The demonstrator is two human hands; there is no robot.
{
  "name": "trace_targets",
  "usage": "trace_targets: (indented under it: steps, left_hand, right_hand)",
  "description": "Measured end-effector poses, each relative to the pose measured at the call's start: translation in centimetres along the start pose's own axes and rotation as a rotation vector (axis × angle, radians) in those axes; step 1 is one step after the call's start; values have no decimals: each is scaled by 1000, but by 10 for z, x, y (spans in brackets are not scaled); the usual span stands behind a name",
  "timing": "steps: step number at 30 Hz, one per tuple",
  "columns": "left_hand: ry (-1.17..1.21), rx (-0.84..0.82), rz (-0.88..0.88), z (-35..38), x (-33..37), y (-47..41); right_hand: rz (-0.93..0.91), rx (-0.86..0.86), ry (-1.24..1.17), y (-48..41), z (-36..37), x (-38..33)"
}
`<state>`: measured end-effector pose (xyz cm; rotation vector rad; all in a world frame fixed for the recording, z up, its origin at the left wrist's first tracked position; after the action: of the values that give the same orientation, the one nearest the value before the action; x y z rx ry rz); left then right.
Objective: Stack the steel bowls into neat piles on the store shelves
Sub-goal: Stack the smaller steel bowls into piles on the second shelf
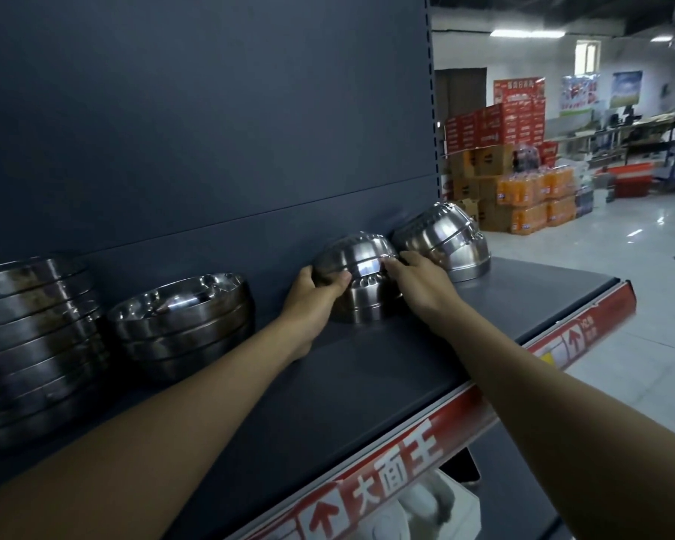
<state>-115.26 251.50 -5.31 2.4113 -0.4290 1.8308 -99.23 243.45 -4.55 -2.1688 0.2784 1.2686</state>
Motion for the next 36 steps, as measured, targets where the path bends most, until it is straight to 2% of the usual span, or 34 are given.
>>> trace_targets:
  steps: [5, 9, 13, 17, 22, 25, 31, 36]
  left_hand:
    - [-25, 27, 13, -8, 5, 21]
    - [-6, 27, 22, -12, 12, 48]
    - [21, 13, 53, -22, 24, 87]
    - [18, -24, 120, -46, 28, 137]
    - [-98, 41, 234, -96, 22, 194]
    - [-127, 102, 245, -127, 11, 216]
    - [-192, 150, 262, -168, -4, 226]
    - [-189, 184, 280, -177, -13, 224]
  right_hand:
    - [-14, 48, -51, 8, -6, -5]
    - [33, 4, -83, 24, -14, -15]
    - [-3, 23, -57, 64, -26, -35]
    - [-13, 19, -139, 118, -23, -56]
    - [-149, 108, -126, 173, 1, -104]
    - [-203, 166, -142, 191, 23, -128]
    - [-223, 271, -118, 199, 62, -124]
    - [-238, 279, -80, 206, 69, -120]
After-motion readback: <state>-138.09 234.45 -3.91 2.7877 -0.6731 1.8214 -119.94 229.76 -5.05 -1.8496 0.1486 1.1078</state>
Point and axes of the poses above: each hand's wrist, its own y-axis away from the middle knuckle, its own z-axis out of the palm, x = y × z, the point moved 6 cm from there along -y, towards the middle knuckle, and after that the axes turned 7 degrees about -z, right-handed, at the moved point
